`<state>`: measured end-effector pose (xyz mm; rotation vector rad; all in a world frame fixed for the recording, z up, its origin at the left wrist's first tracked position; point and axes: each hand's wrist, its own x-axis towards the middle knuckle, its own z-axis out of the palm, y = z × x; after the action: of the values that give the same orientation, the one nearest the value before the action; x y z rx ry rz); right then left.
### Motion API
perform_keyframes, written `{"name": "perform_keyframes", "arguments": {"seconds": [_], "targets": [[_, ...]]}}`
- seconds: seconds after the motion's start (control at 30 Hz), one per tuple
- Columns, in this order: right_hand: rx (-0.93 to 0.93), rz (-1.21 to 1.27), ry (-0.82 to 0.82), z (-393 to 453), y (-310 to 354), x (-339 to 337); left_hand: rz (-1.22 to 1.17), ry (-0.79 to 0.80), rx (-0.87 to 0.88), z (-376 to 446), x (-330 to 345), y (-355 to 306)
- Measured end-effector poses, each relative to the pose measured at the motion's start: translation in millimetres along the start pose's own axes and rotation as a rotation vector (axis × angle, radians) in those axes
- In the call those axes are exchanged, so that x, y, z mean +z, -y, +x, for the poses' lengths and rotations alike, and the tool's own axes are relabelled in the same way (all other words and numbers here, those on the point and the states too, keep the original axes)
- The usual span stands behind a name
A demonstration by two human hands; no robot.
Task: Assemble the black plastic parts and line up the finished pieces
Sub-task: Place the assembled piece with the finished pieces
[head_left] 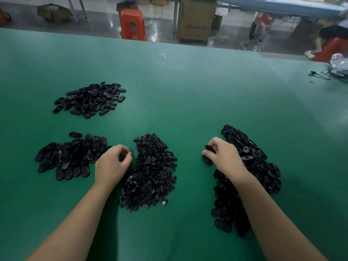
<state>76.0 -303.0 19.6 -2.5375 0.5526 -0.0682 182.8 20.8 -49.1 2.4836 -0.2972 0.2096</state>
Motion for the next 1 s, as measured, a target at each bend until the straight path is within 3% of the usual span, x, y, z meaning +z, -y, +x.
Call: {"name": "perform_keyframes", "arguments": {"seconds": [0.23, 0.33, 1.0], "targets": [[0.157, 0.946, 0.047, -25, 33, 26, -0.027, 0.005, -0.036, 0, -1, 1], [0.286, 1.130, 0.051, -29, 38, 47, -0.032, 0.001, -0.041, -1, -1, 0], [0.103, 0.849, -0.054, -42, 31, 86, -0.043, -0.016, -0.029, -1, -3, -1]]}}
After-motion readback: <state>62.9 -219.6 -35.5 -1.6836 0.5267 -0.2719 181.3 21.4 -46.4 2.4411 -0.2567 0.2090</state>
